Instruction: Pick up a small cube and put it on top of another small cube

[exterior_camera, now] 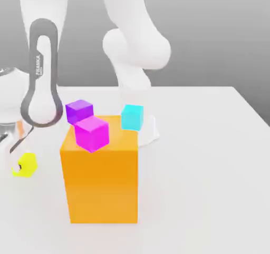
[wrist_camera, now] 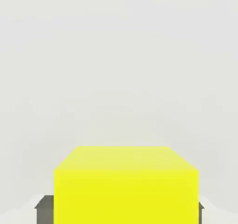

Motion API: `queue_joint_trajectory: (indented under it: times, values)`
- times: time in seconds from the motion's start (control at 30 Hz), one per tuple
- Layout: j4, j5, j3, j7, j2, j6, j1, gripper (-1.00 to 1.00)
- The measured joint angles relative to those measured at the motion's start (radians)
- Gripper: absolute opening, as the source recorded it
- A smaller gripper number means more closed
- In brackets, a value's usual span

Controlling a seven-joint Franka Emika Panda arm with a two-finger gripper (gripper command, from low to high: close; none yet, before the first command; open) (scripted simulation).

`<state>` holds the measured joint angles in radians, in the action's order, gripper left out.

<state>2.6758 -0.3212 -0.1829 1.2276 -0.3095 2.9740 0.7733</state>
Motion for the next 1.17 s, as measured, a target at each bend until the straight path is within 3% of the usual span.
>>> queue_joint_trajectory:
  times: [0.07,0.27,0.43,0.9,1.03,1.07,1.17]
  values:
    - [-0.001,-0.005,0.005,-0.004,-0.003,0.002,0.005,-1.00]
    - [0.041,0.210,-0.111,0.156,0.193,-0.146,-0.065,-1.00]
    - [-0.009,0.262,-0.044,0.124,0.351,-0.350,-0.179,-1.00]
    - [-0.198,0.292,0.206,-0.092,0.773,-0.959,-0.471,-1.00]
    - [-0.125,0.290,0.231,-0.109,0.756,-0.868,-0.487,-1.00]
    - [-0.104,0.289,0.233,-0.110,0.746,-0.837,-0.487,1.00]
    - [-0.104,0.289,0.233,-0.110,0.746,-0.837,-0.487,1.00]
